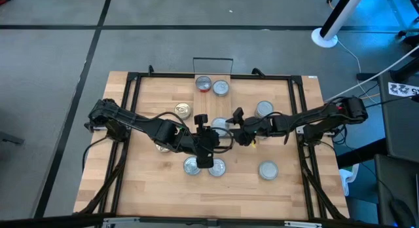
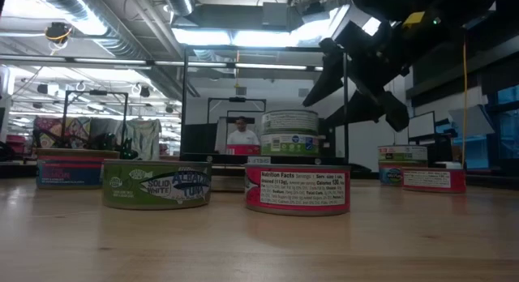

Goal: Stack canned seafood by type on shelf
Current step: Stack the green tuna can on top of the other green tuna can on the shelf, then stack the red tuna can on top of the other red tuna can on the shelf

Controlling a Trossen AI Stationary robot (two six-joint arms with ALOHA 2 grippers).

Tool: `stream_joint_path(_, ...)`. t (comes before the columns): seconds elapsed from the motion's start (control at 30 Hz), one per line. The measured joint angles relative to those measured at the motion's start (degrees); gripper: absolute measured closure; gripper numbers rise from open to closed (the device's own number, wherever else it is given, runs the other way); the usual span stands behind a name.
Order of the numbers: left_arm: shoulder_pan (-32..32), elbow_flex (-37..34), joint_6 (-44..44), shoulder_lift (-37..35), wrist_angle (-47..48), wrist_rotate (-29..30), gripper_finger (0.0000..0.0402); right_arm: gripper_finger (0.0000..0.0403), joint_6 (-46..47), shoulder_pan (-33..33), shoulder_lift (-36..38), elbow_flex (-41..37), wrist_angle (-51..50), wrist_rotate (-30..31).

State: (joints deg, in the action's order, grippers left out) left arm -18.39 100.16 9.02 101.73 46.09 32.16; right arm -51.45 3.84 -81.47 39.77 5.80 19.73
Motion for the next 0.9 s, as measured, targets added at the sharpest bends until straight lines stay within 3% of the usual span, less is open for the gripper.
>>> stream_joint_path(0.17,0.00,-0.01,-0.02,0.00,0.01,0.00,0.0274,0.0150,0.14,-0.17,3.07,-0.02,-3.31,1.76)
stream_joint_path(0.6,-1.48,-0.02,-0.42,0.00,-1.04,0.02,0.0274,0.0150,5.54,-0.11,14.65,-0.02,-19.90,13.41)
stream_joint_path(0.9,-4.29,-0.02,-0.12,0.00,-3.47,-3.07,0.0274,0.0150,15.40,1.11,24.54,-0.09,-24.52,10.90)
